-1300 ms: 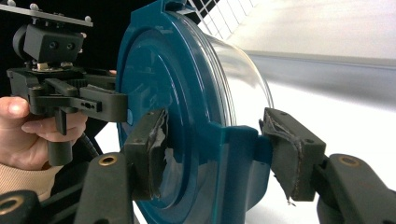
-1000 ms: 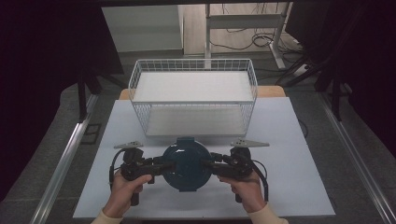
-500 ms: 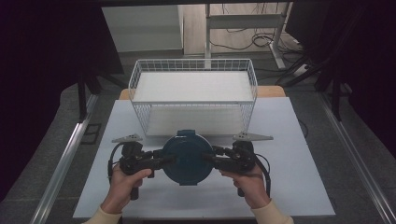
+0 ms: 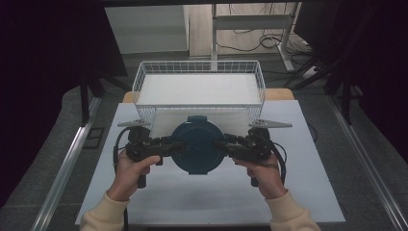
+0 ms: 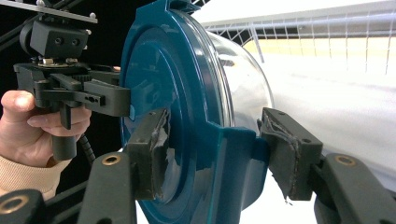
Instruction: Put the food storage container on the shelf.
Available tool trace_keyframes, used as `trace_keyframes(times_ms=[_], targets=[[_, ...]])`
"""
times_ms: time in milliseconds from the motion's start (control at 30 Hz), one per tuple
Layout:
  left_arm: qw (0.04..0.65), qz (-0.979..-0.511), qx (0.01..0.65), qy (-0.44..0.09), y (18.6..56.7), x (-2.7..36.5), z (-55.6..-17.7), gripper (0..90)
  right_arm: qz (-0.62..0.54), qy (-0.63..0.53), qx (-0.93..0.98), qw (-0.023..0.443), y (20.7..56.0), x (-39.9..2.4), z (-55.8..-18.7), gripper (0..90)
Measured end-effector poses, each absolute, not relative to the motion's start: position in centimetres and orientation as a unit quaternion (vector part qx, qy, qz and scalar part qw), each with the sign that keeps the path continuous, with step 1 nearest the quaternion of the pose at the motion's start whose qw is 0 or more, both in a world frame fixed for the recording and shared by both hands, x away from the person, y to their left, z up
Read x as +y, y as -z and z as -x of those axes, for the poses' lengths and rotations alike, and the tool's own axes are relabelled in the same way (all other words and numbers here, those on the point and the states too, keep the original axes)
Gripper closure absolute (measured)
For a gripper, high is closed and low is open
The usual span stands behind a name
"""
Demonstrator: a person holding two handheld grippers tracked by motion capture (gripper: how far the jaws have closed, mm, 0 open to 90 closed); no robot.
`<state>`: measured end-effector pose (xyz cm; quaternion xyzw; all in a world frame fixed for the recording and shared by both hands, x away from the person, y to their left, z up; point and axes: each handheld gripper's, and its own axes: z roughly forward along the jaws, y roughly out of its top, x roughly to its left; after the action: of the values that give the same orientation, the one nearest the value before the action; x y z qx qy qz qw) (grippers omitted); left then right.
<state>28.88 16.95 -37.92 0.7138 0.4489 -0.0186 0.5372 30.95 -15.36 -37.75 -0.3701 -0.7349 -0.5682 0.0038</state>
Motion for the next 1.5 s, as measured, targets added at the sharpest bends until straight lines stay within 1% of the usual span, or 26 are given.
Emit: trace_keyframes(times_ms=[233,367,667,733,1033,1267,1500], targets=[[0.544,-0.709,0.448,0.017,36.4,16.9,-30.0,37.9,0.368,0.571,-0.734,0.000,36.3,-15.5,-32.0,43.3],[0.549,-0.707,0.445,0.016,35.3,17.0,-31.0,37.9,0.361,0.577,-0.733,-0.010,34.9,-15.5,-32.9,43.5],[0.552,-0.708,0.441,0.000,33.3,17.0,-32.5,37.9,0.355,0.579,-0.734,-0.007,33.3,-15.5,-34.5,43.8],[0.554,-0.706,0.441,0.004,32.7,17.1,-33.1,37.9,0.354,0.578,-0.735,-0.009,32.6,-15.4,-35.2,43.8],[0.560,-0.703,0.440,-0.006,31.4,17.2,-34.4,37.9,0.349,0.575,-0.740,-0.008,31.1,-15.3,-36.7,43.9],[0.563,-0.701,0.437,-0.004,30.7,17.5,-35.5,37.9,0.346,0.567,-0.747,-0.011,30.0,-15.0,-37.8,44.0],[0.567,-0.696,0.441,0.003,29.5,17.6,-37.4,37.8,0.349,0.564,-0.749,-0.011,28.5,-14.9,-39.4,44.0]])
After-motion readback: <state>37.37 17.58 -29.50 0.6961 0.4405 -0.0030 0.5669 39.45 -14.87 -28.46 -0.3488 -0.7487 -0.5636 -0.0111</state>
